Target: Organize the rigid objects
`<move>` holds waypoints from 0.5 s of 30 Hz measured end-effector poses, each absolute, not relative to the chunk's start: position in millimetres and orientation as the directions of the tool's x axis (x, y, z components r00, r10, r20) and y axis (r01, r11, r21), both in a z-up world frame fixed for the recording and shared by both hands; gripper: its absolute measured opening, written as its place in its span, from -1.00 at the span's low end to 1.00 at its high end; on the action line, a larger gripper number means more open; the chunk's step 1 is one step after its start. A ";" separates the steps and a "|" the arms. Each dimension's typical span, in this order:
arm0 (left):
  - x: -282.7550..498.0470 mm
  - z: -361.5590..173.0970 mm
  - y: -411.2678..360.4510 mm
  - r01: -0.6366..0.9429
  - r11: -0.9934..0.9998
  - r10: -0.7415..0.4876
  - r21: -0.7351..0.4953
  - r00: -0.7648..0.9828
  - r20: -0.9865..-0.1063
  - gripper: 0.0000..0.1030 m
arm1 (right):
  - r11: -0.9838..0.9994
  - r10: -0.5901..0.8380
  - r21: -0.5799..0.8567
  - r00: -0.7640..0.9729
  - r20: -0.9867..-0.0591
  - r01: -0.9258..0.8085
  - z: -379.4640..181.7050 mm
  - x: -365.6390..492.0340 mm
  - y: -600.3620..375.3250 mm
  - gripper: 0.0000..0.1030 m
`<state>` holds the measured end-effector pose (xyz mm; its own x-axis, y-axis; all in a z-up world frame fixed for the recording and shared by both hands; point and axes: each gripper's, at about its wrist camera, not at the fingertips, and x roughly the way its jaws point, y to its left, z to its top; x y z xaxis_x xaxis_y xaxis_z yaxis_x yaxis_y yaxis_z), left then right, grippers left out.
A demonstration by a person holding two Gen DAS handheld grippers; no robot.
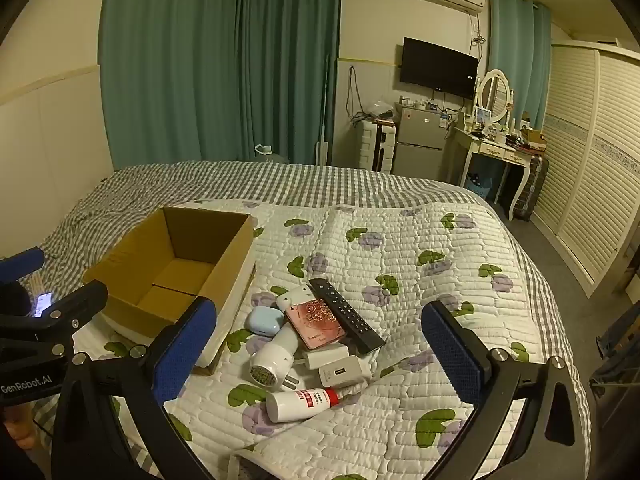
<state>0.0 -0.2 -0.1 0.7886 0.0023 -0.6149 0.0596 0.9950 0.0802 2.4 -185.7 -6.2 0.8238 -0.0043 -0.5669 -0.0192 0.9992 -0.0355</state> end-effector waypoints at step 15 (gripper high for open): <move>2.9 1.2 -1.7 0.064 0.995 -0.001 0.080 0.787 -0.617 1.00 | 0.999 -0.002 -0.032 0.819 -0.574 -0.019 -6.5 1.0 -187.6 0.99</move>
<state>2.9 -1.7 1.2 0.7873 -0.0011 -0.6166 0.0638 0.9948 0.0798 1.0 -187.6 -6.5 0.8189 -0.0025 -0.5739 -0.0192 0.9993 -0.0317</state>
